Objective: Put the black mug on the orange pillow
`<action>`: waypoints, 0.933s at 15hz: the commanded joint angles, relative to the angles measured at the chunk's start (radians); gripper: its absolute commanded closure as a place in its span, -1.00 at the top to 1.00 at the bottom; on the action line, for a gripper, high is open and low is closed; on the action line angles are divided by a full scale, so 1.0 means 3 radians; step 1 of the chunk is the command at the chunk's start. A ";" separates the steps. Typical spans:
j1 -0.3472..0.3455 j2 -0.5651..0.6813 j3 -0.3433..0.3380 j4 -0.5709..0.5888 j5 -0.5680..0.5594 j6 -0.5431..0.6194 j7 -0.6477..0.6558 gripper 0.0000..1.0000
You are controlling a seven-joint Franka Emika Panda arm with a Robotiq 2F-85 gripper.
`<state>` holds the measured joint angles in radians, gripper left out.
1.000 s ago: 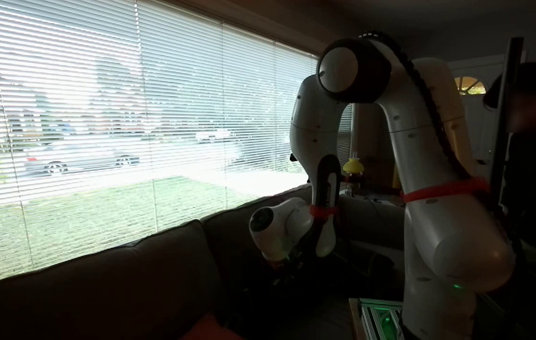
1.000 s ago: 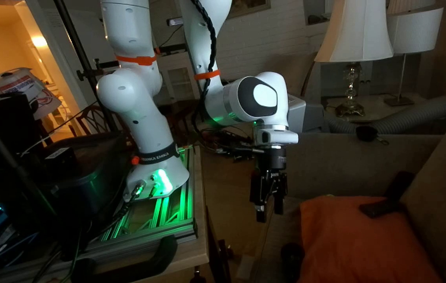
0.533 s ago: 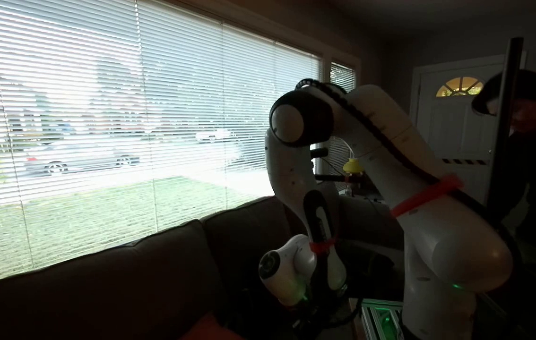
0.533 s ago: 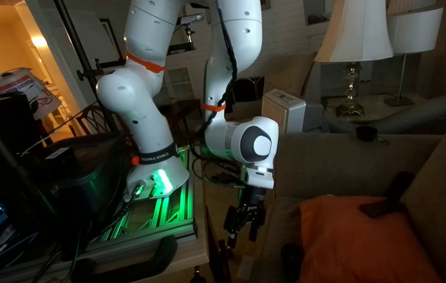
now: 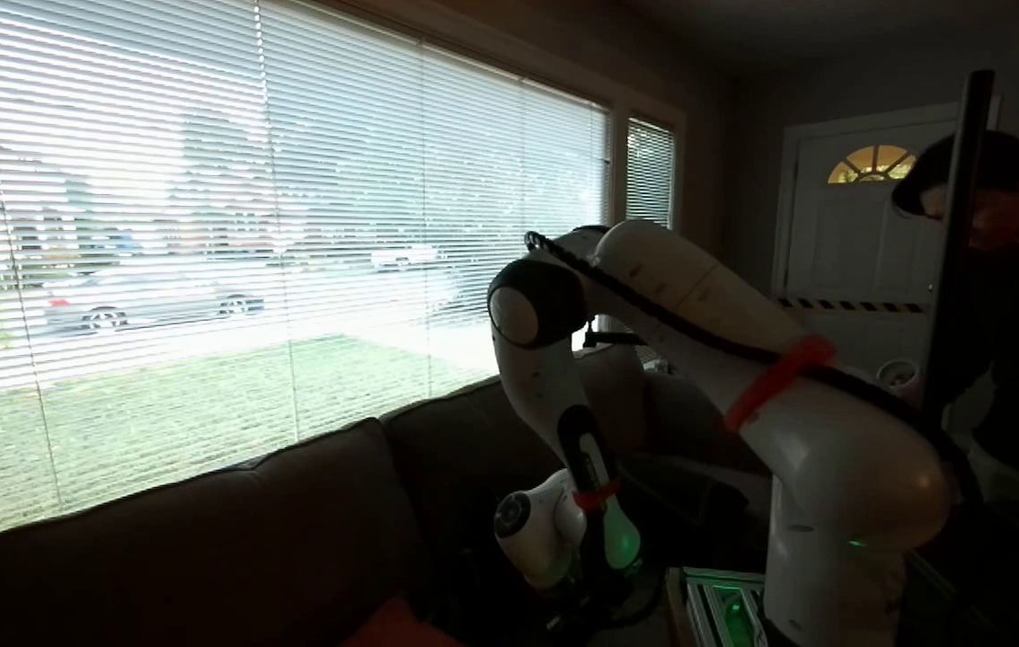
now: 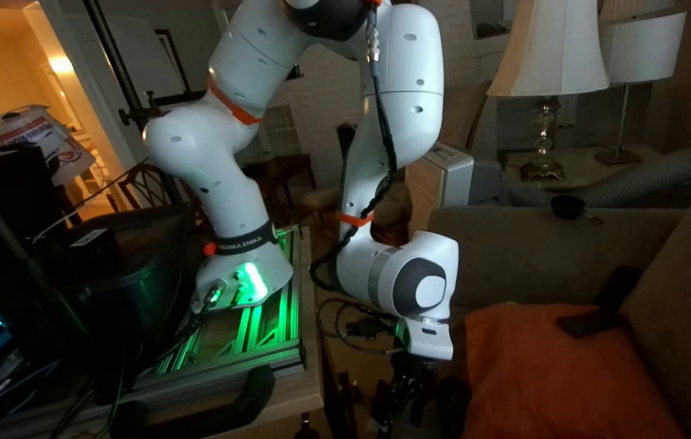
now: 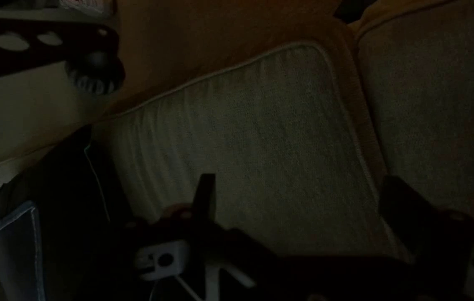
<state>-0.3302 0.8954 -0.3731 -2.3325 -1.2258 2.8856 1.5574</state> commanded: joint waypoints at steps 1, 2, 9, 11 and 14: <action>0.0005 -0.0007 0.0000 -0.0010 0.0000 0.0000 0.0000 1.00; 0.0019 -0.0016 0.0001 -0.0024 0.0000 0.0000 0.0000 1.00; 0.0070 0.0333 -0.0008 0.0401 -0.0187 0.0578 0.0442 1.00; 0.0076 0.0500 0.0026 0.0591 -0.0130 0.0742 0.0521 1.00; 0.0162 0.0765 0.0084 0.0836 -0.0123 0.0926 0.0603 1.00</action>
<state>-0.3112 1.0175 -0.3549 -2.1745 -1.2508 3.0963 1.6737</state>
